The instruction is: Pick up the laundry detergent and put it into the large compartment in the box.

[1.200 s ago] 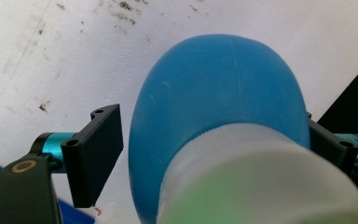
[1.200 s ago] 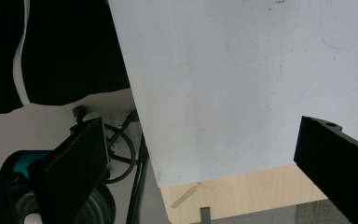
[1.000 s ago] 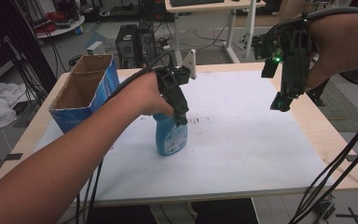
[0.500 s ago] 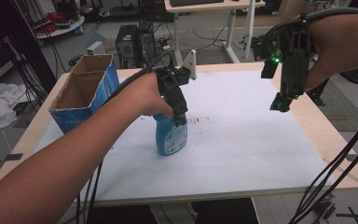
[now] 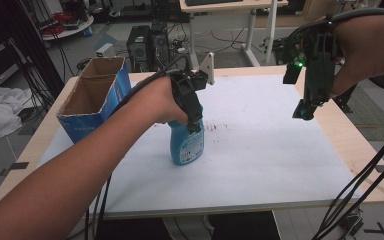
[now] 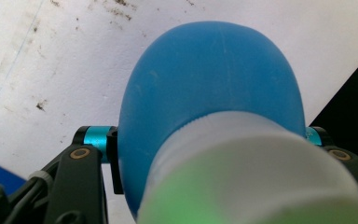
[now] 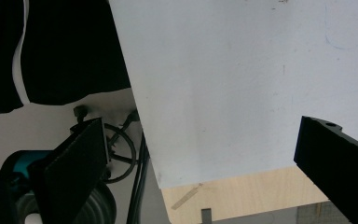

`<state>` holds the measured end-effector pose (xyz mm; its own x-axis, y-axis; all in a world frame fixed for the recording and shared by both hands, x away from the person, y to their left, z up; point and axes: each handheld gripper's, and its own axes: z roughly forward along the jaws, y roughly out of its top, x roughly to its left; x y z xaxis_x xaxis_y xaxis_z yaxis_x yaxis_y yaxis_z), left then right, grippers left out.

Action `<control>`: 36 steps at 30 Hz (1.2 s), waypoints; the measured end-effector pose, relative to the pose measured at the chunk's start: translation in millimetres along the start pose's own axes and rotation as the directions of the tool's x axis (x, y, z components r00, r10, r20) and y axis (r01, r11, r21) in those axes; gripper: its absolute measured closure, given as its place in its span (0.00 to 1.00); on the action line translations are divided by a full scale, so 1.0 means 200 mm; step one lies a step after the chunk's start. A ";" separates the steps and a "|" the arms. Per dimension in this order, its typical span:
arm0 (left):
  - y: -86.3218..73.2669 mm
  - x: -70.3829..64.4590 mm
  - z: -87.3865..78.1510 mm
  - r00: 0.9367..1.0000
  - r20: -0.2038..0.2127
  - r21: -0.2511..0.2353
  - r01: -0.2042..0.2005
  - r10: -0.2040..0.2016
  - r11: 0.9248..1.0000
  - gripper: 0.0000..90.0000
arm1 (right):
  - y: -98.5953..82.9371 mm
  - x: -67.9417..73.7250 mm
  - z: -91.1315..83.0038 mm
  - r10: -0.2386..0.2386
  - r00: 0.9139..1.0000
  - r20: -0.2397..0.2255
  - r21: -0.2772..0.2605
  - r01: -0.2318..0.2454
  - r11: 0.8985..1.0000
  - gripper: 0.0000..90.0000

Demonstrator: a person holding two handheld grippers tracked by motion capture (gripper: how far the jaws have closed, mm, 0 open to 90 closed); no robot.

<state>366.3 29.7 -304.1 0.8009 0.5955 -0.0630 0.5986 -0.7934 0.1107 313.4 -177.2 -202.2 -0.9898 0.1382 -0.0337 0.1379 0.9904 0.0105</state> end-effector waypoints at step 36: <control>-0.25 0.25 -0.95 0.992 0.002 -0.040 0.125 -0.125 0.991 0.45 | 0.09 0.01 -0.04 -0.033 0.999 0.010 -0.002 0.034 0.999 0.02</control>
<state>373.5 122.7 -123.8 0.7198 0.6898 -0.0779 0.6929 -0.7069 0.1418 314.6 -159.4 -194.5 -0.9935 0.1050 -0.0444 0.1046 0.9945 0.0113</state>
